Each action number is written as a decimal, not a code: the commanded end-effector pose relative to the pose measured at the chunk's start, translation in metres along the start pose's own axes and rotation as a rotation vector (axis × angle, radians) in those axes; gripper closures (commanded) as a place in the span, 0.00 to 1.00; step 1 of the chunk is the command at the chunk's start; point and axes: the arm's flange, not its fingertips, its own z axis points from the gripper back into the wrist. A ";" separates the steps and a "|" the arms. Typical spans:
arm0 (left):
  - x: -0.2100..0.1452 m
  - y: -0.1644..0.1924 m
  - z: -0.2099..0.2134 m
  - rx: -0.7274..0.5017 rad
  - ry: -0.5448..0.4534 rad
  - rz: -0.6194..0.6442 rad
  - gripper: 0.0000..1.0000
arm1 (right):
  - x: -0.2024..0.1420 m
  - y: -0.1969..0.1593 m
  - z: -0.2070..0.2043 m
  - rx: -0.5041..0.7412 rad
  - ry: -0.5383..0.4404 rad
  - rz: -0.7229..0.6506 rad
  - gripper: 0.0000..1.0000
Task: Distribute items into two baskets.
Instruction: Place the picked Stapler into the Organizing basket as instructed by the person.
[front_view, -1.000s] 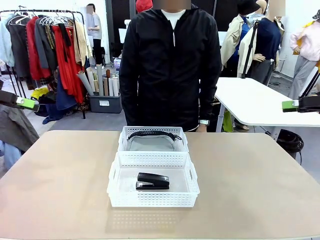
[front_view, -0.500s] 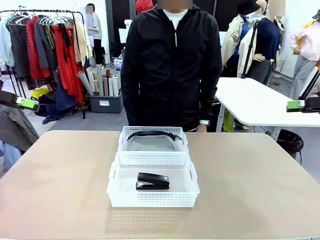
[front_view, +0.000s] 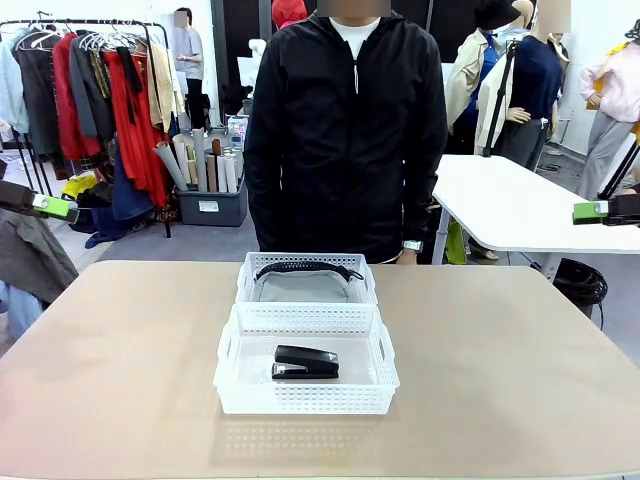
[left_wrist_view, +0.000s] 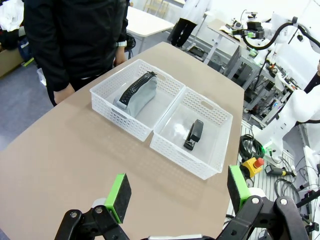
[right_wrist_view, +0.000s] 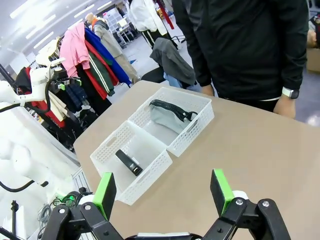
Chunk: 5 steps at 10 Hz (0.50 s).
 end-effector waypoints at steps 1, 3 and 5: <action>0.001 -0.002 0.001 0.002 -0.003 0.000 0.00 | 0.002 0.001 -0.002 0.008 -0.028 0.002 0.00; 0.001 -0.002 0.001 0.002 -0.003 0.000 0.00 | 0.002 0.001 -0.002 0.008 -0.028 0.002 0.00; 0.001 -0.002 0.001 0.002 -0.003 0.000 0.00 | 0.002 0.001 -0.002 0.008 -0.028 0.002 0.00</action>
